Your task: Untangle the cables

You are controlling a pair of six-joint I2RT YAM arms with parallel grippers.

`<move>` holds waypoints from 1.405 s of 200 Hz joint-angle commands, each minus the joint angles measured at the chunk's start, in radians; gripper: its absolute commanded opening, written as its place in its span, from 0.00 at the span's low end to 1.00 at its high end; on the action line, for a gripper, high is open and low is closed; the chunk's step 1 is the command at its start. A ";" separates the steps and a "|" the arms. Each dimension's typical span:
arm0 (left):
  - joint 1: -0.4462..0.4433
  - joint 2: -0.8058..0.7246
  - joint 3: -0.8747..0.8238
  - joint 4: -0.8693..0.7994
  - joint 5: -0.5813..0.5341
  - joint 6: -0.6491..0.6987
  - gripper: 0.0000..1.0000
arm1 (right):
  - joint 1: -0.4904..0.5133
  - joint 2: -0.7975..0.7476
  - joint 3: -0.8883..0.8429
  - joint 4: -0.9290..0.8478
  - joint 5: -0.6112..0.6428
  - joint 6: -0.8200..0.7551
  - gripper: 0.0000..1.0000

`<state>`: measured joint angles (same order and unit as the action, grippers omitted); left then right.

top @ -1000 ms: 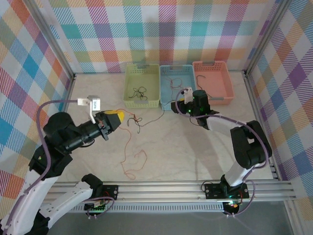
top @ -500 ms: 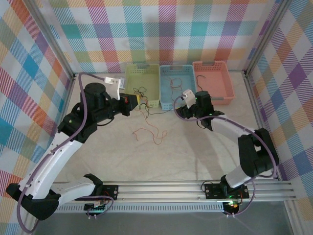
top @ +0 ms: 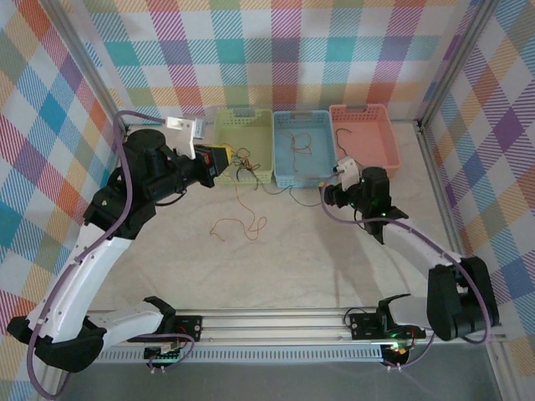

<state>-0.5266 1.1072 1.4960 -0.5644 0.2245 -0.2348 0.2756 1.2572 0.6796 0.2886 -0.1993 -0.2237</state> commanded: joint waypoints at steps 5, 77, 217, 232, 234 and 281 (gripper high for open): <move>0.011 0.023 0.034 -0.025 0.045 0.027 0.00 | 0.008 -0.047 0.006 0.105 -0.364 0.021 0.67; 0.011 0.059 0.045 -0.022 0.154 0.023 0.00 | 0.209 0.000 0.096 0.069 -0.576 -0.100 0.69; 0.011 0.068 0.029 -0.019 0.227 0.014 0.00 | 0.331 0.285 0.283 0.239 -0.545 -0.006 0.57; 0.011 0.067 0.026 -0.018 0.227 0.014 0.00 | 0.342 0.298 0.291 0.232 -0.556 -0.010 0.57; 0.011 0.067 0.027 -0.018 0.227 0.015 0.00 | 0.342 0.299 0.292 0.230 -0.556 -0.011 0.57; 0.011 0.061 0.028 -0.038 0.223 0.027 0.00 | 0.348 0.283 0.268 0.179 -0.439 -0.044 0.58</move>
<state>-0.5266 1.1744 1.5082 -0.5781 0.4297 -0.2256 0.6189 1.5555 0.9443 0.4774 -0.6792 -0.2447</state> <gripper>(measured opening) 0.052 0.572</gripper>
